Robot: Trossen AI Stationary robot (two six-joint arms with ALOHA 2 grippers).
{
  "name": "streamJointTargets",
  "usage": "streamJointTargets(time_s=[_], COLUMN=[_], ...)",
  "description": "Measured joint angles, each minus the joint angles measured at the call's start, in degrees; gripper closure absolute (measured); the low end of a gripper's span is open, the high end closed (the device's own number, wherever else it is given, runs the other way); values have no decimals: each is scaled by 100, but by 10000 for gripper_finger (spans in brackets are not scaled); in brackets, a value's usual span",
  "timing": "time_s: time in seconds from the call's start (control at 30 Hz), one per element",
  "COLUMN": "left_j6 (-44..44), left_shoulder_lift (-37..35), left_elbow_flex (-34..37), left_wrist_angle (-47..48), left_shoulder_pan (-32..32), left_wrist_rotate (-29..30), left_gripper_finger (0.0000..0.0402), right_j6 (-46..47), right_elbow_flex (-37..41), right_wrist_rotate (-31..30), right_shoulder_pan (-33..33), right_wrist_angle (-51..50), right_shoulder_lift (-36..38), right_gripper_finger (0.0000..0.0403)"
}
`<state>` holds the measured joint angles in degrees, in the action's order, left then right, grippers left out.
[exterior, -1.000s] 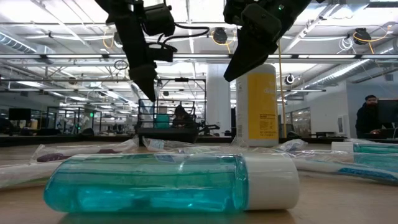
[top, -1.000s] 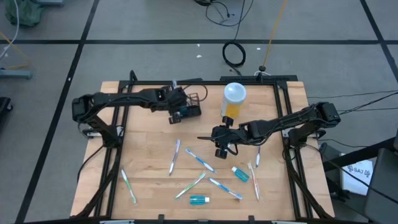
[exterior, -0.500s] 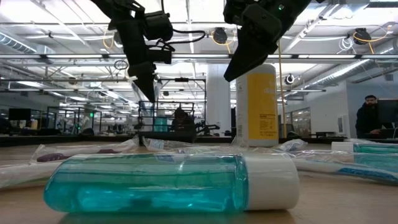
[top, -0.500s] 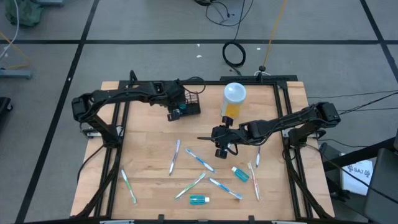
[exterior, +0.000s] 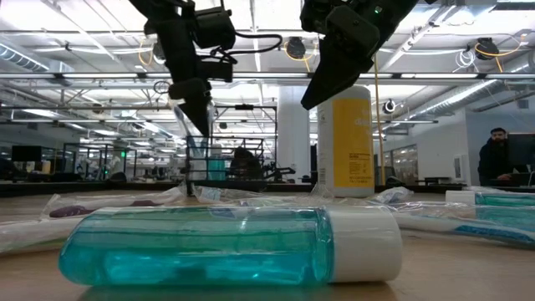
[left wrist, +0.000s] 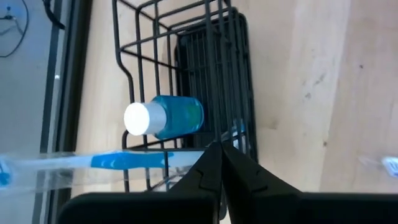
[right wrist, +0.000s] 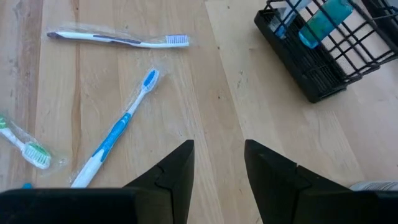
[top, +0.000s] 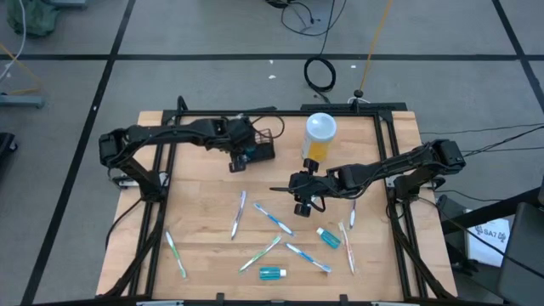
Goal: Pick & Place toothbrushing station
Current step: Adjust the black mesh organizer, then put the blue toothbrush into the black mesh organizer
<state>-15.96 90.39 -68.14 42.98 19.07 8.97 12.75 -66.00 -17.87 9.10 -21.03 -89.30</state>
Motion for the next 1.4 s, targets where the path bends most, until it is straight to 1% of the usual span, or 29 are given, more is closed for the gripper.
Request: streamJointTargets(time_s=[0.13, 0.23, 0.4, 0.5, 0.73, 0.87, 1.0, 1.17, 1.33, 1.4], left_j6=[22, 24, 314, 459, 443, 418, 466, 739, 1119, 1398], left_shoulder_lift=[0, 0, 0, -2, -2, -2, -50, -384, -1132, -1479], left_elbow_flex=[-2, -2, -7, -9, -9, -9, -9, -9, -9, -9], left_wrist_angle=[202, 274, 359, 395, 408, 407, 526, 749, 958, 1035], left_shoulder_pan=[-91, -150, -201, -233, -452, -635, -844, -1190, -1520, -1629], left_wrist_rotate=[0, 53, 155, 160, 181, 196, 347, 349, 192, 151], left_gripper_finger=[387, 393, 396, 377, 317, 299, 286, 282, 282, 282], right_j6=[0, 2, 2, 2, 2, 2, 4, 3, 5, 82], right_elbow_flex=[0, 0, -1, 0, -1, -2, -2, -2, -1, -2], right_wrist_rotate=[2, 2, 2, 2, 2, 2, 2, 2, 3, 3], right_shoulder_pan=[0, 0, -1, 0, -1, 0, -2, -2, -1, -2], right_wrist_angle=[1, 0, 0, 0, 0, 2, 0, 7, 95, 179], right_shoulder_lift=[0, 0, 0, 0, 1, 0, 0, 1, 0, 0], right_gripper_finger=[266, 266, 266, 266, 266, 266, 266, 266, 266, 266])
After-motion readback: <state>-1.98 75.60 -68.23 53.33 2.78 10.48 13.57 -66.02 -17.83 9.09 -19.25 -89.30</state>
